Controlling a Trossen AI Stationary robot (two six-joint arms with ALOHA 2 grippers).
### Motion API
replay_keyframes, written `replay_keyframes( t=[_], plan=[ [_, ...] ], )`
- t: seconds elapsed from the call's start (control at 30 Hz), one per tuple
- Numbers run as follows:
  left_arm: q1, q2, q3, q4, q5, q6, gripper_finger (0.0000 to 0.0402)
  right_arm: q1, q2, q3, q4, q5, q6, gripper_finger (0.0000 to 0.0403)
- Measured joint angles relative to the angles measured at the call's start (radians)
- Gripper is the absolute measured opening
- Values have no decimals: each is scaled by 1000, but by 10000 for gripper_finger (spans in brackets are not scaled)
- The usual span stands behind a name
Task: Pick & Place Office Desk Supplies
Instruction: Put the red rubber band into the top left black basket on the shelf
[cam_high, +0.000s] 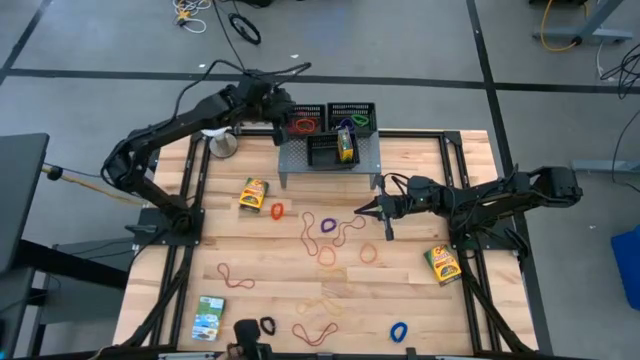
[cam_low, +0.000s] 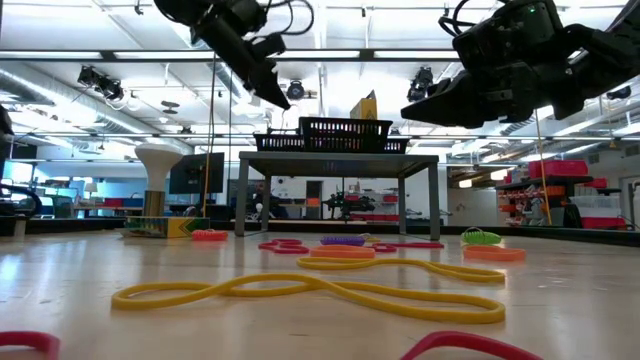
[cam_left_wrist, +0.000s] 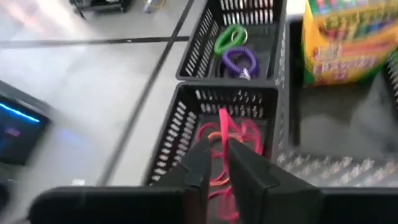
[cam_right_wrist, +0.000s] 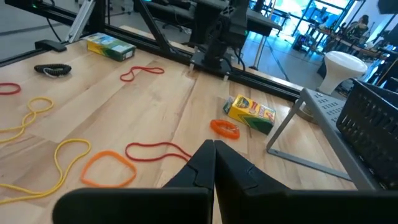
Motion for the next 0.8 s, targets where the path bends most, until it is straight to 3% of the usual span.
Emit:
replay_keyframes(
  t=[0.13,0.23,0.5,0.6,0.8],
  plan=[
    [77,24,0,-18,145,-189,12,0,0,0,2,0,1,7],
    [123,28,0,-25,192,-320,9,0,0,0,3,0,3,7],
    [148,35,1,-19,199,-417,97,0,0,0,5,0,3,7],
    [136,52,1,-28,153,-419,129,0,0,0,17,0,1,7],
    [105,56,1,-39,-46,-326,176,0,0,0,18,0,3,7]
  ],
)
